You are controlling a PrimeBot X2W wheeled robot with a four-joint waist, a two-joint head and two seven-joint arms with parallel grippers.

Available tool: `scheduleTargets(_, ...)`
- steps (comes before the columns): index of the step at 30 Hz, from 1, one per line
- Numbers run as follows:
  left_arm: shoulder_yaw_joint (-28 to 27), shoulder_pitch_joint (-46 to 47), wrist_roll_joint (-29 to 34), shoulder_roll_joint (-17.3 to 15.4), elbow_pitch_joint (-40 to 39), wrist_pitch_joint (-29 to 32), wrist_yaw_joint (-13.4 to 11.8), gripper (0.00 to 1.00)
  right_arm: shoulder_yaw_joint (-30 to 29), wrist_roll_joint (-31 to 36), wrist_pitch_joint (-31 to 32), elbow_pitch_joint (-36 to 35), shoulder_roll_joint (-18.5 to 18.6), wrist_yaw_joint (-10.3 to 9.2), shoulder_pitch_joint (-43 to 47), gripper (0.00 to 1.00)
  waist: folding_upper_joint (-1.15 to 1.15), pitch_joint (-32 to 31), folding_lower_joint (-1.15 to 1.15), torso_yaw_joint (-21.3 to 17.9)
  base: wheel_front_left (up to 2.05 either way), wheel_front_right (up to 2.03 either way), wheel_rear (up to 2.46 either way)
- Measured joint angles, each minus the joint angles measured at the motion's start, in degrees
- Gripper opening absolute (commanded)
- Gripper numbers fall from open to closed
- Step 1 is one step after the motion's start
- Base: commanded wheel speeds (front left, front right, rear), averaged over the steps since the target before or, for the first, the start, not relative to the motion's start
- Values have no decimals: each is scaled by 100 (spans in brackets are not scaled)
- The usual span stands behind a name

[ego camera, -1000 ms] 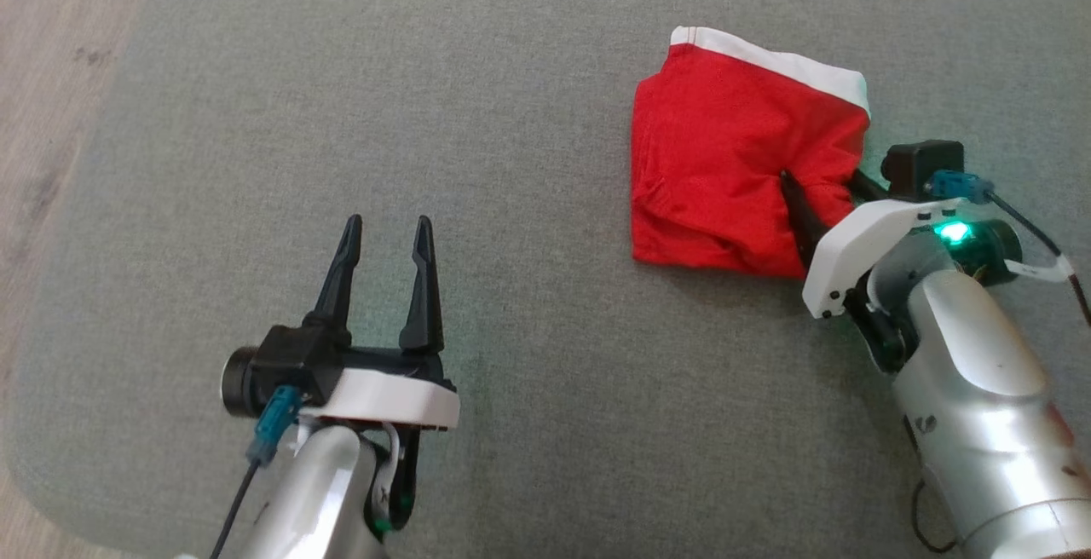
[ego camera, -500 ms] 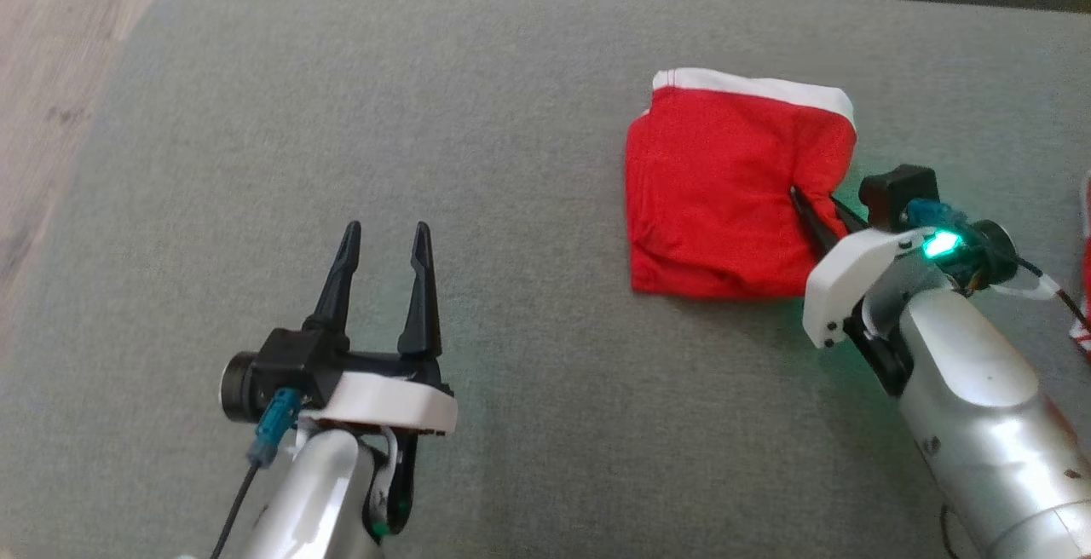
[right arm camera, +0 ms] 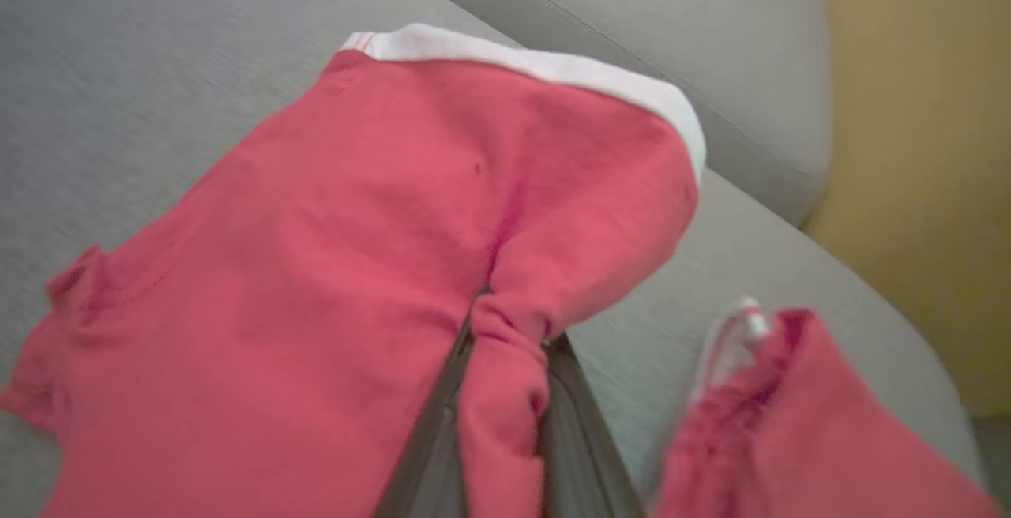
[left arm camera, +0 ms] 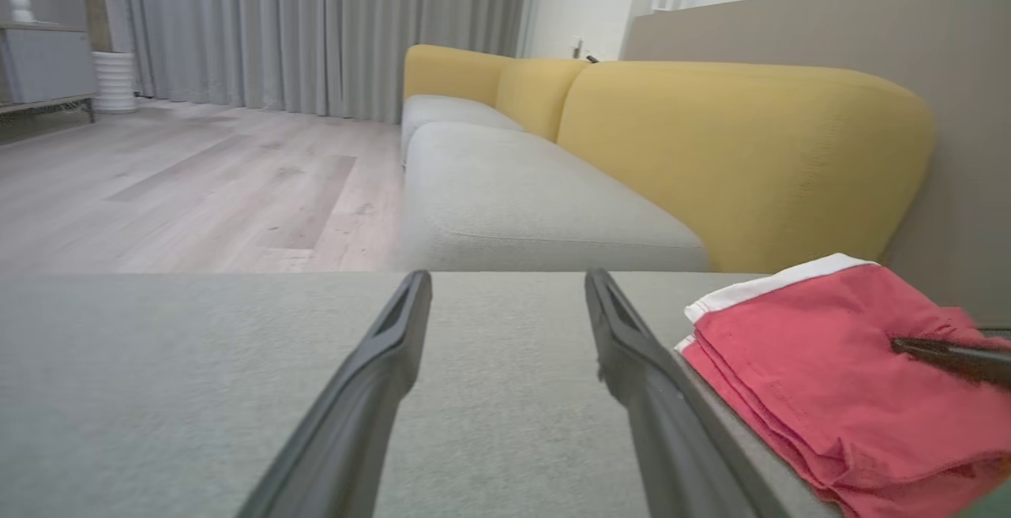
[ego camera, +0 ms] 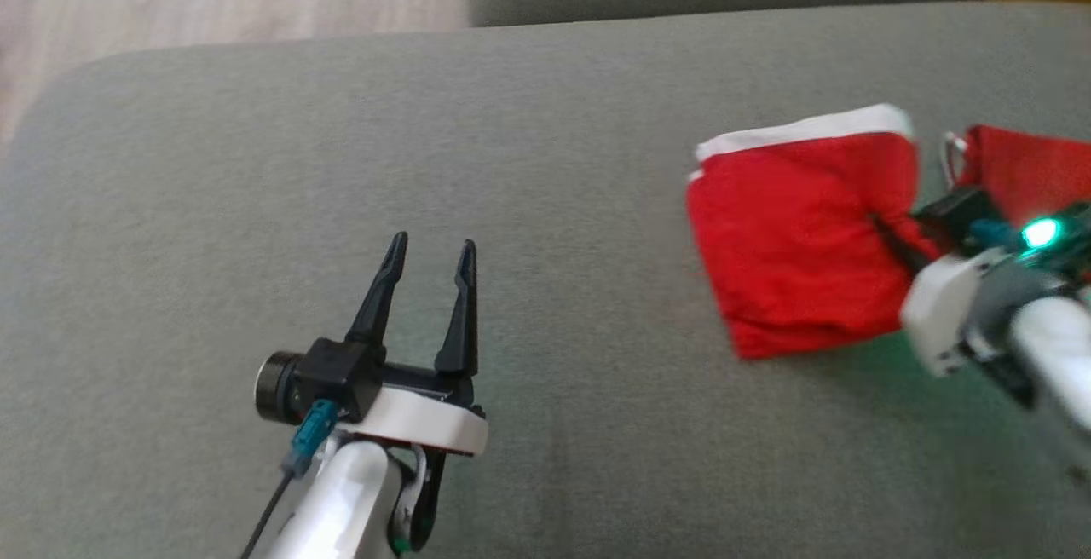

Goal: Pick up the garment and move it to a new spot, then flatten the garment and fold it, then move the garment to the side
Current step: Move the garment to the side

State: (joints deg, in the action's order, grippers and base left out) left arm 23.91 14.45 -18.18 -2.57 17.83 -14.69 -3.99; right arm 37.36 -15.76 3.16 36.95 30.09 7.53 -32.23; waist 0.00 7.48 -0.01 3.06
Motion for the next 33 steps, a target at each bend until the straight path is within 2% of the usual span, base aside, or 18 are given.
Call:
scheduleTargets(6,163,283,-1,0,-93,0,-11,100,83,-176,318,-667,1199,1,-173,0,0,319,1,-313,0,0,0)
scheduleTargets(13,193,647,0,2,-141,0,-3,100,-316,-181,445,-824,2050,1,-348,0,0,866,1,-528,0,0,0)
scheduleTargets(18,194,866,0,2,-144,0,31,100,-726,-7,492,-487,2220,1,-350,0,0,1231,2,-582,0,0,0)
scheduleTargets(29,180,1001,11,4,-129,0,100,100,-1447,226,485,44,2206,1,-339,0,0,1614,1,-433,0,0,0)
scheduleTargets(30,174,1001,23,4,-129,0,101,100,-1533,250,485,80,2172,1,-334,11,0,1623,1,-418,0,0,0)
scheduleTargets(32,155,1001,54,4,-116,0,103,100,-1695,335,486,146,2075,1,-331,100,0,1617,2,-397,0,0,0)
scheduleTargets(33,143,1001,59,4,-107,0,103,100,-1798,358,493,186,2002,1,-330,100,0,1599,2,-391,0,0,0)
